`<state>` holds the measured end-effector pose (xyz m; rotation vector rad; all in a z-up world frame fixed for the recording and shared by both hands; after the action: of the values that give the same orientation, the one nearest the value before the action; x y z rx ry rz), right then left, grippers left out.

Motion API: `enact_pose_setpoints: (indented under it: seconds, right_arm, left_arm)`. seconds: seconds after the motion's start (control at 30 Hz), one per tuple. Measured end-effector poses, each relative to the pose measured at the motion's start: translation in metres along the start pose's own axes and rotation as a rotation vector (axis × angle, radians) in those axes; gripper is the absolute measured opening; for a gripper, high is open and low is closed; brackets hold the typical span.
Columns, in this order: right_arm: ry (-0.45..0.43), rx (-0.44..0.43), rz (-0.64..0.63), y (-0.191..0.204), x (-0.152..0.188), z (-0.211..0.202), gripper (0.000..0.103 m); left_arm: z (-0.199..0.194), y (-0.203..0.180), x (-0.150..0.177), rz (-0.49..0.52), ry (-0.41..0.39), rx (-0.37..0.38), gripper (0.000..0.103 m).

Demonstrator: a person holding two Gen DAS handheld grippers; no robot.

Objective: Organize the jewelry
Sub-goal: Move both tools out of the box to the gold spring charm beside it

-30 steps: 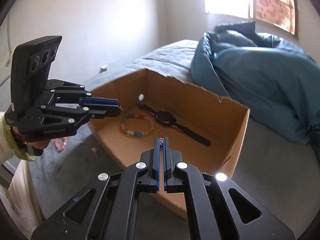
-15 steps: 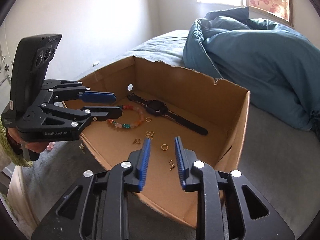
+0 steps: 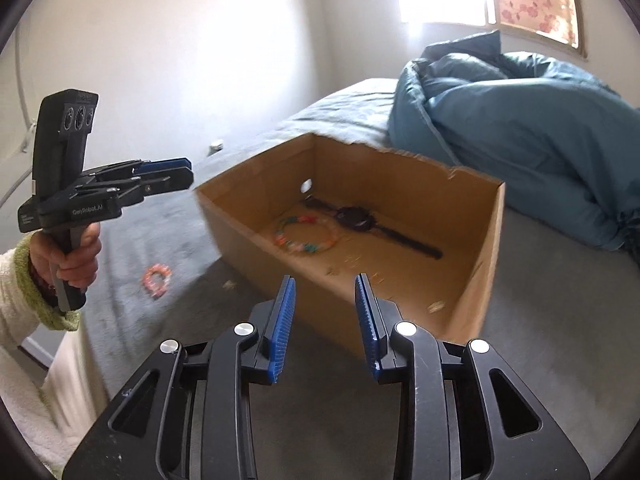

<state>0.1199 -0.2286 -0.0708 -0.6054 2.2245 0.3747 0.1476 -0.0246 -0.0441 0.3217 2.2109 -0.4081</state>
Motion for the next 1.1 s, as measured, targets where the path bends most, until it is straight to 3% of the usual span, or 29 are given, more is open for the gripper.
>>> enact_pose_setpoints:
  seconds: [0.3,0.53,0.8,1.1]
  right_arm:
    - [0.074,-0.058,0.049,0.019,0.027,0.036,0.03]
    - [0.083,-0.132,0.017,0.038,0.022,0.061,0.03]
    - [0.121,-0.224,-0.13,0.076,0.015,0.103,0.028]
    - [0.154,-0.261,-0.166,0.084,0.017,0.125,0.025]
  left_arm:
    - [0.014,0.017,0.068,0.025,0.145,-0.056,0.042]
    - [0.049,0.012,0.086,0.121,0.227,-0.061,0.029]
    - [0.073,0.023,0.101,0.155,0.3,-0.067,0.013]
    - [0.091,0.024,0.109,0.203,0.329,-0.077,0.012]
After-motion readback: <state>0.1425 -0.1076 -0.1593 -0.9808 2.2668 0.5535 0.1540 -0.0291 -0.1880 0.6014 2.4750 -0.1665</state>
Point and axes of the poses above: each gripper's, at about its wrist camera, not at the fingertips, and z roughly the way its jaws point, y to its left, x to its underside, the point moved 6 cm from there along z, roughly the way its jaws point, and after that the axes turned 5 degrees about -z, right-handed, at the moved point
